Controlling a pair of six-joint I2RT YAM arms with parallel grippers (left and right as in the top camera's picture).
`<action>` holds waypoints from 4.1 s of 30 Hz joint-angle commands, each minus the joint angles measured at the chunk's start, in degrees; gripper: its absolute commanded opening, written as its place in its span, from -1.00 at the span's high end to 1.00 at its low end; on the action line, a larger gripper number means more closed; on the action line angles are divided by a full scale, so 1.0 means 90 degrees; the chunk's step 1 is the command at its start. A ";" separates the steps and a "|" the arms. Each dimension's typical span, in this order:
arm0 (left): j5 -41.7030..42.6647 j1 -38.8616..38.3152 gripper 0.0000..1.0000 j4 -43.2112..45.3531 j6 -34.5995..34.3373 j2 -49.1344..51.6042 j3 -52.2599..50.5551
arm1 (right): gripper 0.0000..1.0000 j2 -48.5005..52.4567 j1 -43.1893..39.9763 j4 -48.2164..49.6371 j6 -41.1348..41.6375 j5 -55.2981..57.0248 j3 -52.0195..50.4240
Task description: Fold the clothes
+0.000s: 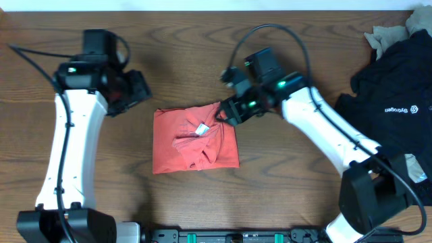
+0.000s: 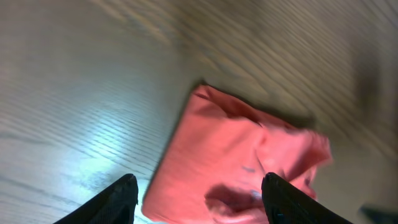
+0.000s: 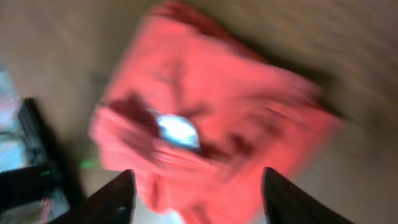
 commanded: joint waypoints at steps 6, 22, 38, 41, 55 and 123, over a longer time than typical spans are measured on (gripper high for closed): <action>0.0039 0.0818 -0.32 -0.0121 -0.0175 0.0138 -0.0063 | -0.64 0.0423 0.1231 0.0534 -0.0202 -0.0294 0.0000; 0.0036 0.0818 -0.33 -0.0265 -0.0172 0.0146 -0.0066 | -0.14 0.1239 0.1090 -0.1778 0.0996 0.1428 0.0000; 0.0034 0.0024 -0.52 0.0369 -0.0036 0.0163 -0.1076 | -0.22 0.0940 -0.0177 -0.2628 0.1785 0.2482 0.0245; 0.0034 -0.0119 -0.55 0.0729 -0.0022 0.0172 -0.1319 | -0.29 0.0617 -0.0192 -0.2261 0.1224 0.1683 0.0498; 0.0036 -0.0556 -0.56 0.1671 -0.0029 0.1044 -0.1620 | -0.38 0.1416 0.0233 0.0277 0.1642 0.1768 0.0588; 0.0622 0.2596 0.88 0.2752 0.0270 0.2837 0.0172 | 0.15 0.0554 -0.0937 -0.2994 0.2329 0.4235 0.0544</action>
